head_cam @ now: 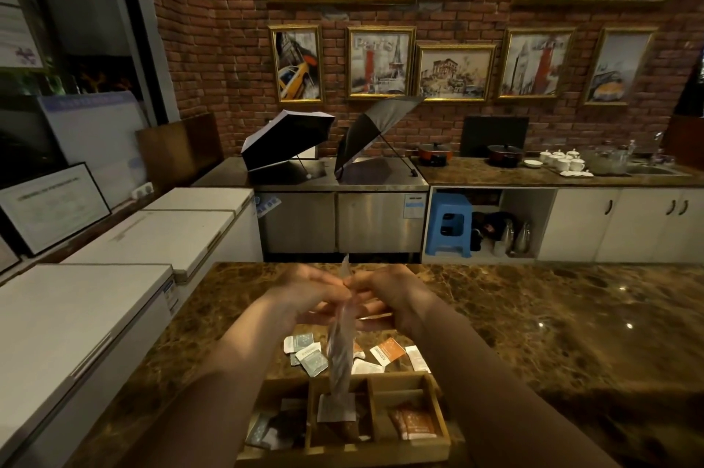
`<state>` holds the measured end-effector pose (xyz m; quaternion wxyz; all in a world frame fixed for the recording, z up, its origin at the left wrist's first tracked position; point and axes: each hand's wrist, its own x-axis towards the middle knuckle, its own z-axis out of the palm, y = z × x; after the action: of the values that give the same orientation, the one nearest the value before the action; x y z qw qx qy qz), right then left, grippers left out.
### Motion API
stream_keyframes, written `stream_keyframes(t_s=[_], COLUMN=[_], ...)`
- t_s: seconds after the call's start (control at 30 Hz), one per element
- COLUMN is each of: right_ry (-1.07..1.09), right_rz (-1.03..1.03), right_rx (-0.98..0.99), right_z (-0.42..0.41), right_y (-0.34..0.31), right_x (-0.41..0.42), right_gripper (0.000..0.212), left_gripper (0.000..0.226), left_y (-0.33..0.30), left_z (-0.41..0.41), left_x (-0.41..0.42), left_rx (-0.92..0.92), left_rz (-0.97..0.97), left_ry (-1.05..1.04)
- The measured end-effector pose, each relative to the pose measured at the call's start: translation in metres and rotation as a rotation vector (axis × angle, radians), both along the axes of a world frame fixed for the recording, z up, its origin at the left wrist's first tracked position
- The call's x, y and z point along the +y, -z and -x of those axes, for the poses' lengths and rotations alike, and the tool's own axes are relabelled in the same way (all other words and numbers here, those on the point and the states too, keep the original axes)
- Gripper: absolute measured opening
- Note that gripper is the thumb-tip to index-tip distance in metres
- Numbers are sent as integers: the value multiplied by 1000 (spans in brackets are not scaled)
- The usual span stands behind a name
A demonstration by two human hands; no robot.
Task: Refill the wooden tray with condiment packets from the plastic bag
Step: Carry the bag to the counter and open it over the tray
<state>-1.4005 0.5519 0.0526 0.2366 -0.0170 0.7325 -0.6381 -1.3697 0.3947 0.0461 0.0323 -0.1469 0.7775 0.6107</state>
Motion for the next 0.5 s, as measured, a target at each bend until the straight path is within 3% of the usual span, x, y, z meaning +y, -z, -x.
stream_keyframes(t_s=[0.23,0.37,0.5], right_ry=[-67,-16,5], right_rz=[63,-42,-227], right_rx=[-104,-18,133], right_z=[2,4,9], right_y=[-2,3,10], right_x=[5,13,31], right_gripper=[18,17,22], left_gripper=[16,21,12], left_y=[-9,-11,-9], left_z=[-9,-11,-14], left_x=[-12,-22,-34], left_rx=[-5,-31,25], left_rz=[-27,-73,165], left_ry=[85,13,-105])
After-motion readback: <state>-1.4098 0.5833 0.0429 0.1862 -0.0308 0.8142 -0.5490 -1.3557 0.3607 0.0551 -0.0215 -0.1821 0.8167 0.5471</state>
